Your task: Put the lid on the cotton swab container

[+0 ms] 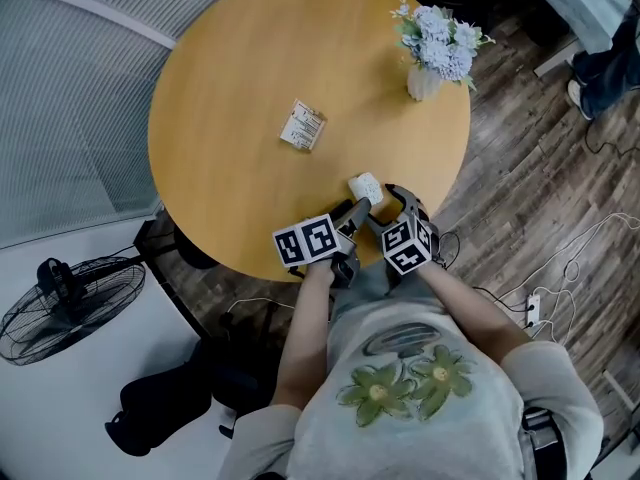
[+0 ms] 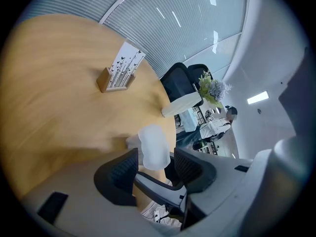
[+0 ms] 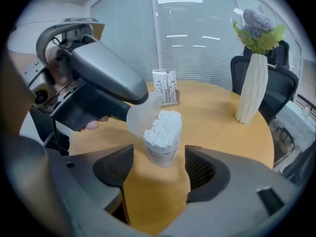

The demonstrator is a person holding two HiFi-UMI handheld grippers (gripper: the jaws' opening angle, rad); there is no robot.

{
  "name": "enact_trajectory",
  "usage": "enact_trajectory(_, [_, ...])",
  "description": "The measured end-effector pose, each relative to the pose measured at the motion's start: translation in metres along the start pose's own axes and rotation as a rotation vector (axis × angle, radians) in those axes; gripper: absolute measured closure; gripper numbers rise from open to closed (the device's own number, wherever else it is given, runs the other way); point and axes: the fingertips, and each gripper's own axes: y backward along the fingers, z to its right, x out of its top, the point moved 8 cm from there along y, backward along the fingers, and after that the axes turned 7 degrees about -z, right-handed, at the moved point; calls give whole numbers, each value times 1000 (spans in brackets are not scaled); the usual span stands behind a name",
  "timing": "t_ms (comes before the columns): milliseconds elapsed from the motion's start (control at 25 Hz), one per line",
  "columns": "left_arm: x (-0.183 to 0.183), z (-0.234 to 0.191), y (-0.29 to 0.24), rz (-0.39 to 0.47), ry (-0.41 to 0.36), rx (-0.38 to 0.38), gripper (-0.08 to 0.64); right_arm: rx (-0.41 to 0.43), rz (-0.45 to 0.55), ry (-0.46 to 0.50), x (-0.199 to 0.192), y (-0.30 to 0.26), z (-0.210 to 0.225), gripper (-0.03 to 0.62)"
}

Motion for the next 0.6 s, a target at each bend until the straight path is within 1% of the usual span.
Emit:
enact_trajectory(200, [2,-4,-5,-32,-2,-5,331,4,-10,-1,0,-7,0,281])
enact_trajectory(240, [2,-4,-6,-38,-2,-9,347,2,-13,0,0,-8,0,284])
enact_trajectory(480, [4,-3,-9,-70,-25,-24,360,-29,-18,-6,0,-9,1,368])
enact_trajectory(600, [6,-2,-11,-83,-33,-34,369,-33,-20,-6,0,-9,2,370])
